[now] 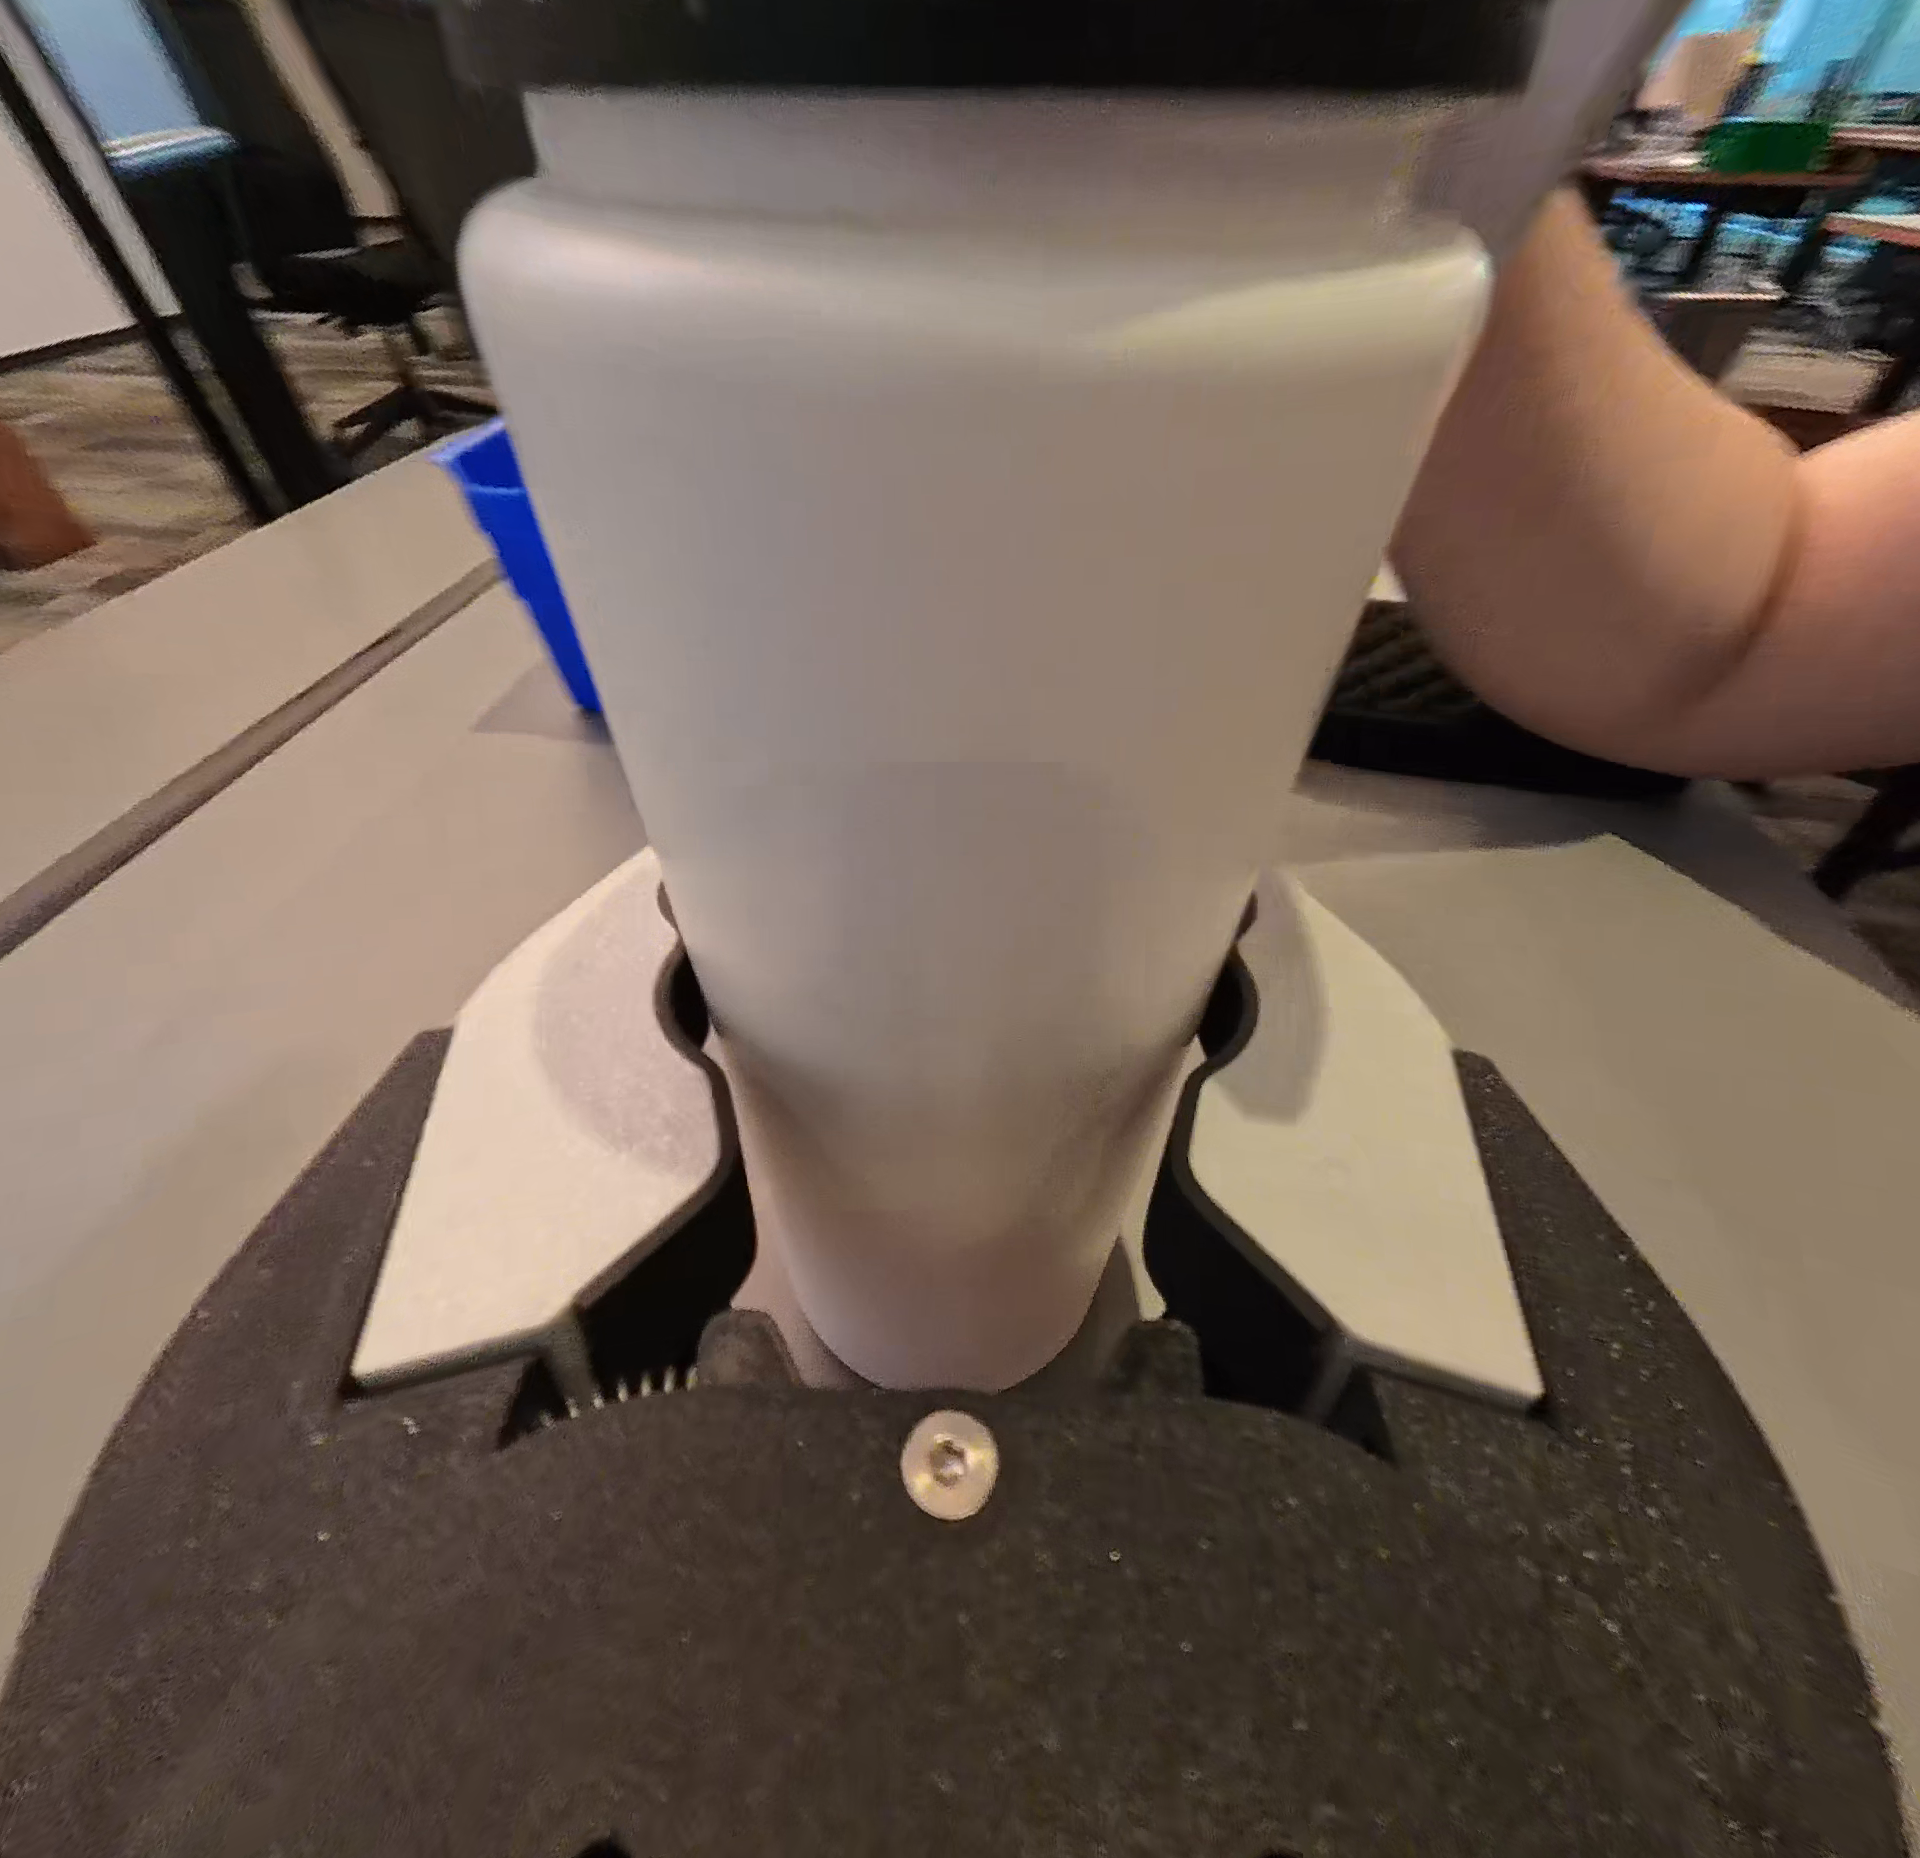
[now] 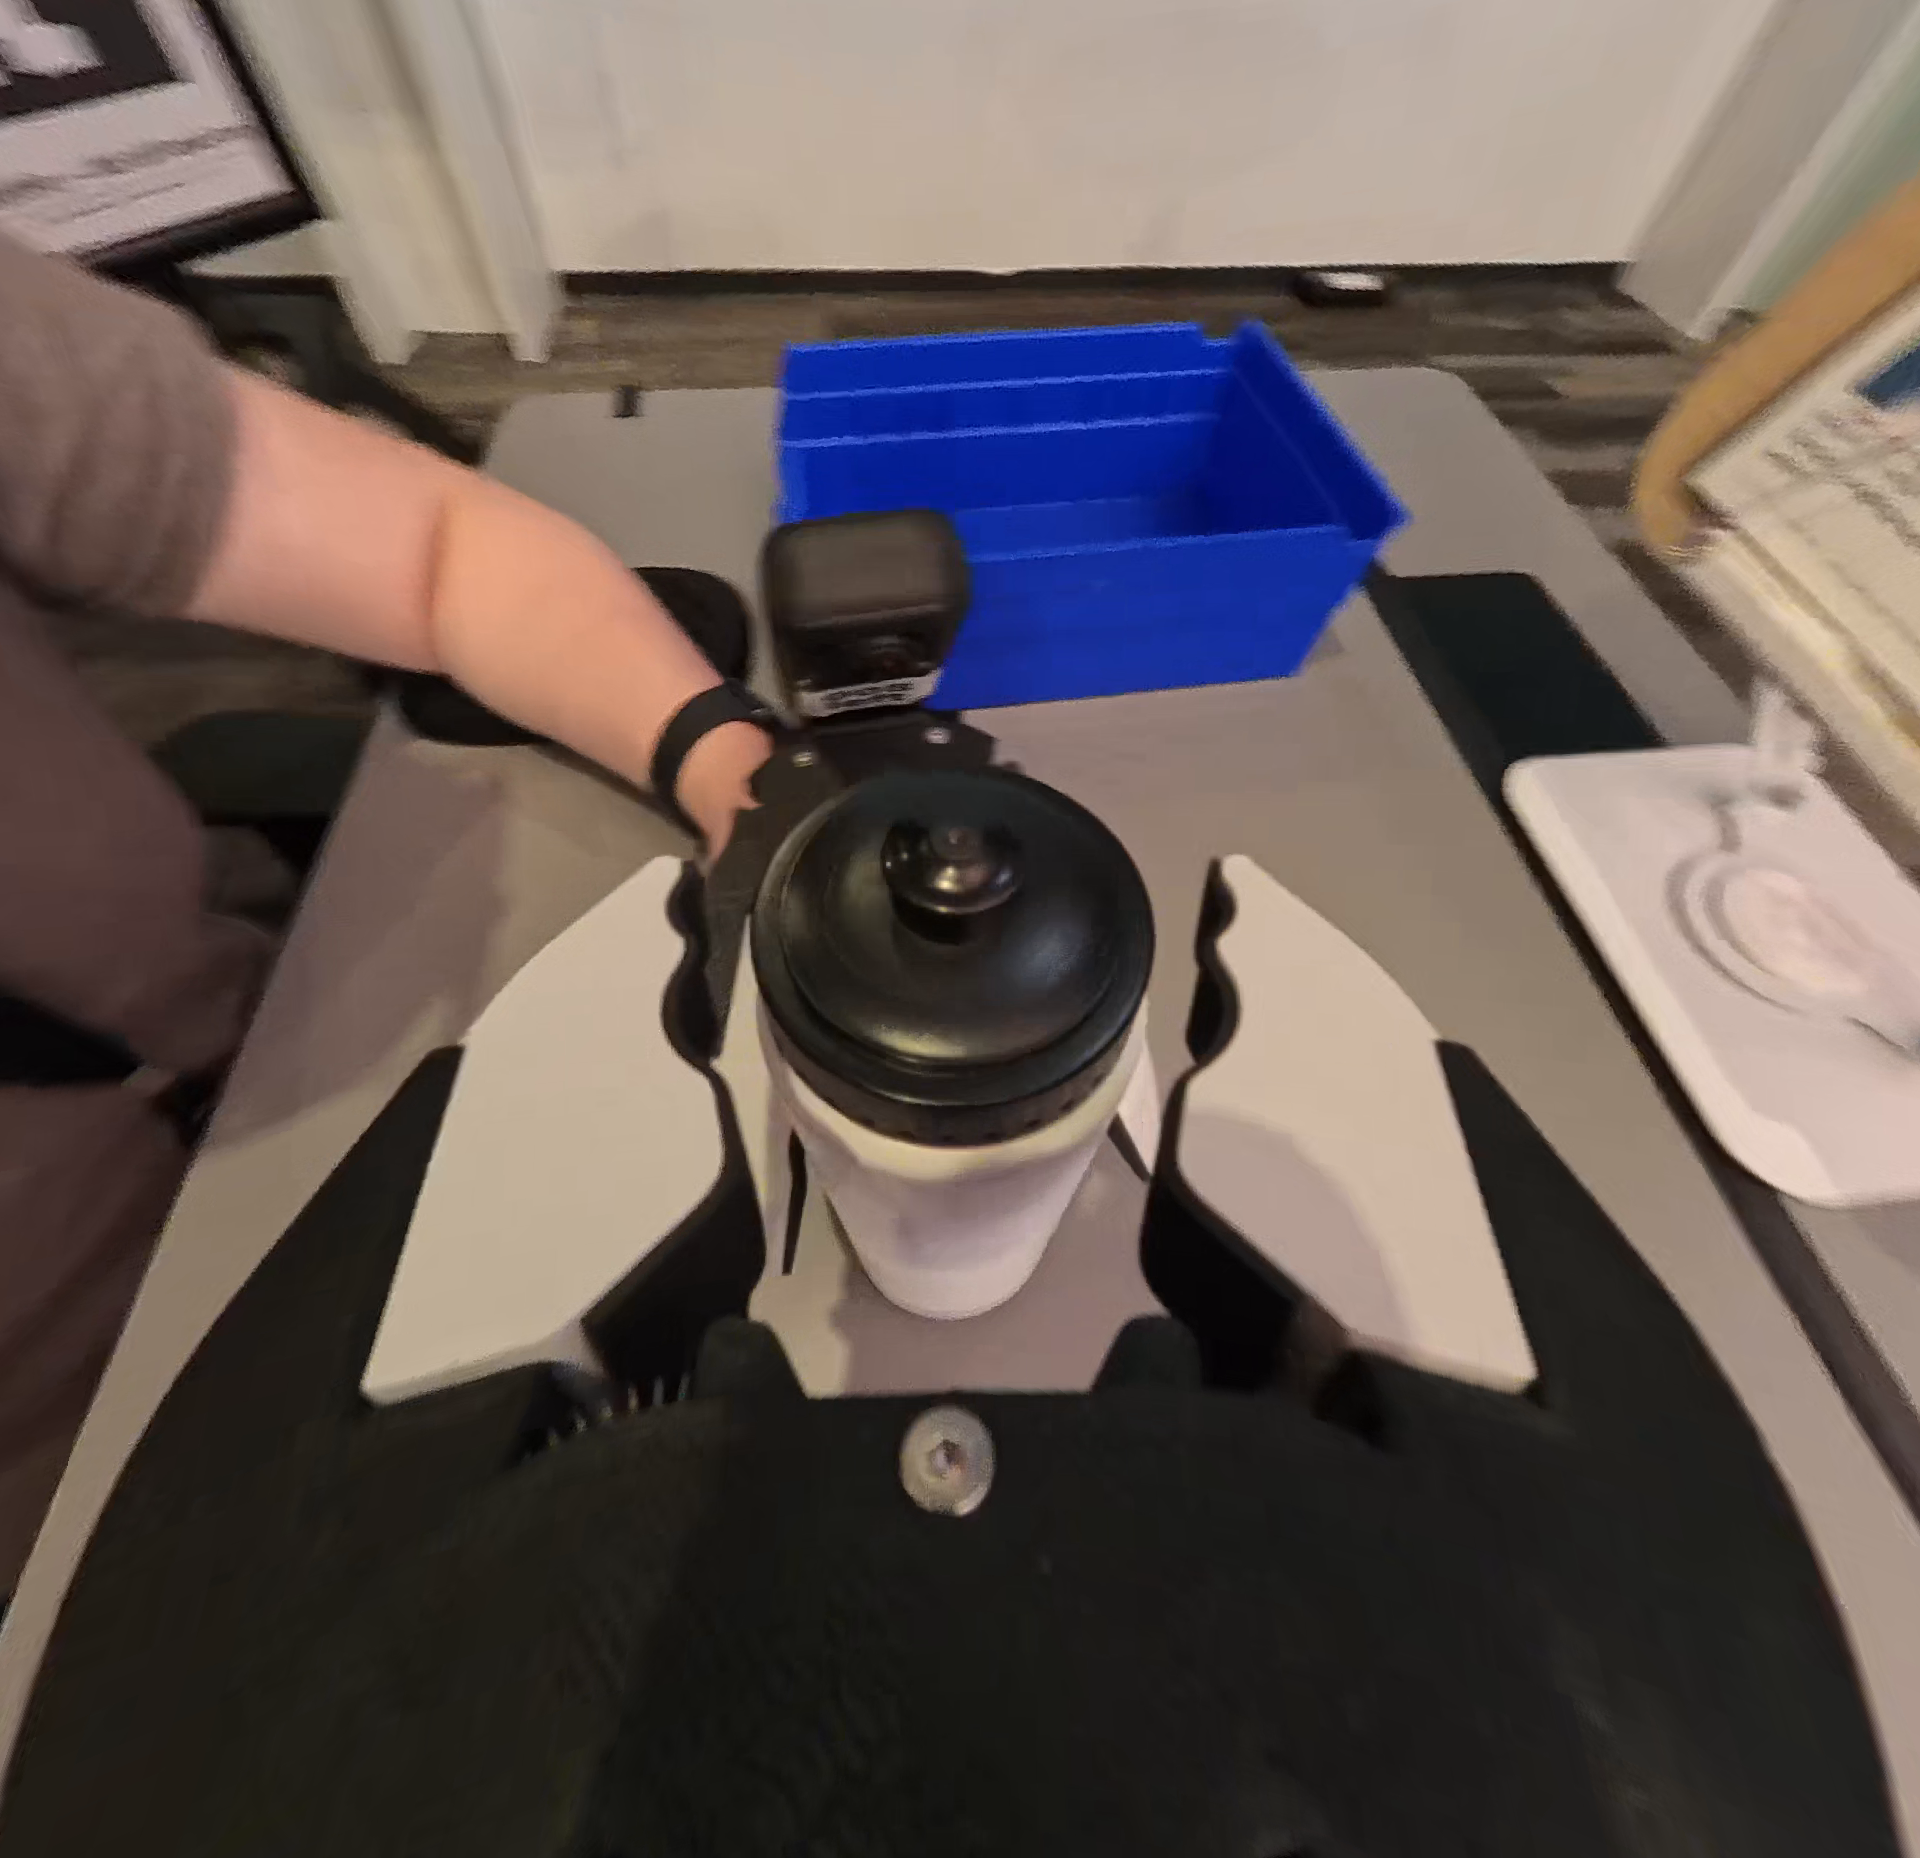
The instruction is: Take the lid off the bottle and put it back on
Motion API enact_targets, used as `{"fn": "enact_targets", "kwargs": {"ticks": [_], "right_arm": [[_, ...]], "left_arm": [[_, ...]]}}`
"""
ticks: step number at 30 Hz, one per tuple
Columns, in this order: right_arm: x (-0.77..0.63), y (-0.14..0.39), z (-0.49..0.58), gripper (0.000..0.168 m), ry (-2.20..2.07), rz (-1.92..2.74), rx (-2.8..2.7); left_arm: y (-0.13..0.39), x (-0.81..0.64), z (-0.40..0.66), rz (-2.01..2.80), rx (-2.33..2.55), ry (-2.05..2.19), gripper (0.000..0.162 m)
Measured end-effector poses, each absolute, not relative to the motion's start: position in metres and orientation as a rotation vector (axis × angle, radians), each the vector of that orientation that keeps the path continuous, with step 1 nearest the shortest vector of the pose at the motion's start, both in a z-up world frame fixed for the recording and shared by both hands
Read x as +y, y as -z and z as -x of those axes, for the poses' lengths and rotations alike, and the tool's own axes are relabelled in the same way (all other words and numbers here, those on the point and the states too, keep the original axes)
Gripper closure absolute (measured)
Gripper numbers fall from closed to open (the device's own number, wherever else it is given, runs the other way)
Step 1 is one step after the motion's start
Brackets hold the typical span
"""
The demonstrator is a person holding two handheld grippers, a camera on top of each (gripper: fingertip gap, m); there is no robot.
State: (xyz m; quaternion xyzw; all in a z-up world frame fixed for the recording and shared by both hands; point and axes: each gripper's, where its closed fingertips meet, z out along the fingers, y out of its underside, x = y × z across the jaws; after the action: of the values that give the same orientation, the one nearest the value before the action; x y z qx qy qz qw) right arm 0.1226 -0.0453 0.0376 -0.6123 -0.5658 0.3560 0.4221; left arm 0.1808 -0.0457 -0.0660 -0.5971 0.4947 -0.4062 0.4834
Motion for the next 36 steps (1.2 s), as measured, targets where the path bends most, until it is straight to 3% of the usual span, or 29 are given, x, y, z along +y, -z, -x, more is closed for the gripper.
{"fn": "enact_targets", "kwargs": {"ticks": [4, 7, 16, 21, 27, 31, 36], "right_arm": [[-0.026, -0.033, -0.115, 0.077, -0.629, 1.693, -1.245], [-0.021, -0.025, -0.115, 0.088, -0.483, 1.747, -1.226], [-0.079, -0.025, -0.124, 0.088, -0.814, 1.42, -1.697], [-0.075, -0.028, -0.125, 0.088, -0.994, 1.435, -1.627], [-0.051, -0.035, -0.12, 0.078, -0.679, 1.687, -1.396], [-0.047, -0.021, -0.126, 0.086, -0.453, 1.869, -1.315], [-0.057, -0.02, -0.128, 0.086, -0.517, 1.842, -1.427]], "left_arm": [[0.066, -0.023, -0.169, 1.534, 1.084, 0.875, 0.067], [0.067, -0.024, -0.17, 1.546, 1.081, 0.865, 0.067], [0.068, -0.078, -0.186, 1.374, 1.382, 1.1, 0.067], [0.067, -0.08, -0.189, 1.389, 1.366, 1.122, 0.067], [0.068, -0.06, -0.184, 1.459, 1.286, 1.005, 0.067], [0.069, -0.057, -0.186, 1.492, 1.256, 0.975, 0.067], [0.069, -0.065, -0.188, 1.472, 1.302, 1.007, 0.067]]}}
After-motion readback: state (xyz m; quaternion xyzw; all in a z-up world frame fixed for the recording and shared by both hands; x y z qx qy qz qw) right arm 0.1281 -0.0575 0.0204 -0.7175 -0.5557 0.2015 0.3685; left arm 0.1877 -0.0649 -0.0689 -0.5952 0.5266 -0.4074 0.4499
